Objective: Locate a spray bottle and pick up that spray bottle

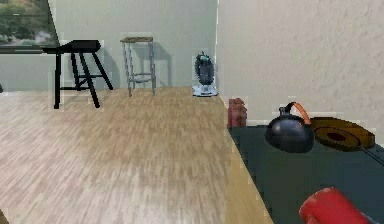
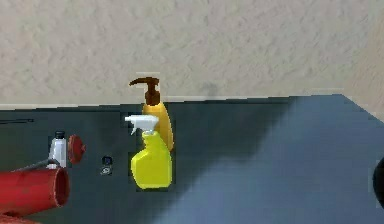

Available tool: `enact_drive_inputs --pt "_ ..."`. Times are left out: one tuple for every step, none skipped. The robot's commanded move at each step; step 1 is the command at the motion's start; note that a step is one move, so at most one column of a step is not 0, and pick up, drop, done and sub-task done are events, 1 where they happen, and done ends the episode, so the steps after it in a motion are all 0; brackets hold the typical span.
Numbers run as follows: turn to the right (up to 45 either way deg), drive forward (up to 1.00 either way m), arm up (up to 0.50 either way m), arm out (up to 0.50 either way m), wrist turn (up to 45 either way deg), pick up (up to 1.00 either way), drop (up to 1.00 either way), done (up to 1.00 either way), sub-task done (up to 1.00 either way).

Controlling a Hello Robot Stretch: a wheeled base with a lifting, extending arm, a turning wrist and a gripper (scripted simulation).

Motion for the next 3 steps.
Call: enact_drive_inputs --pt "0.0 0.00 0.38 0.00 0.0 0.00 0.00 0.00 0.00" --pt "0.0 0.00 0.00 0.08 0.0 0.00 0.00 0.00 0.00" --pt "0.0 0.00 0.00 0.00 45.0 0.00 0.00 0.00 0.00"
